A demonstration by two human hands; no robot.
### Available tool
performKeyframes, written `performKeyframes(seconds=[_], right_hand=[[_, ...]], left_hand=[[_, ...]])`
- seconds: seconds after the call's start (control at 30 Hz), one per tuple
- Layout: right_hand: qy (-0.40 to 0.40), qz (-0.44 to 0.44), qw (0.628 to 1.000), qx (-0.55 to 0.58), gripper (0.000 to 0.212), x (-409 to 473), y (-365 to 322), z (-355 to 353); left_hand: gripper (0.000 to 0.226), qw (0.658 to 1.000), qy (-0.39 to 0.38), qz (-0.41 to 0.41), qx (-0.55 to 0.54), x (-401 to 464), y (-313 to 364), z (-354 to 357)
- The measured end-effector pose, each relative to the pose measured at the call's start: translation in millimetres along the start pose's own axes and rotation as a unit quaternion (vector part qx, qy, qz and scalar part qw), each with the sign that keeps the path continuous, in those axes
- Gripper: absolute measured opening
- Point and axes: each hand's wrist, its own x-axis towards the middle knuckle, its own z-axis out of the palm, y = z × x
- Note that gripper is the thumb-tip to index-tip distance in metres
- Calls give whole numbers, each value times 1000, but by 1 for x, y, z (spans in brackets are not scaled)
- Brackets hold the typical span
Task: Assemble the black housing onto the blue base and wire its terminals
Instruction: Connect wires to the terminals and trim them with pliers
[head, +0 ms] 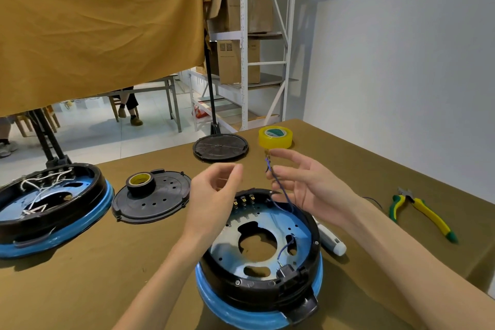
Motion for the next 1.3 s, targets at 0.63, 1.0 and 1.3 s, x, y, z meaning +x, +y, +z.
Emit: performKeyframes(seconds=[0.63,1.0,1.3], right_hand=[[61,-139,942,-300,77,-2,26,40],[75,-103,940,-318,16,-4,17,16],[77,-64,981,-165,20,0,23,12]], left_hand=[[8,997,-76,-30,-12,-1,12,-7],[13,978,-25,-134,-159,8,15,-16],[25,923,-58,-283,-252,14,2,-18]])
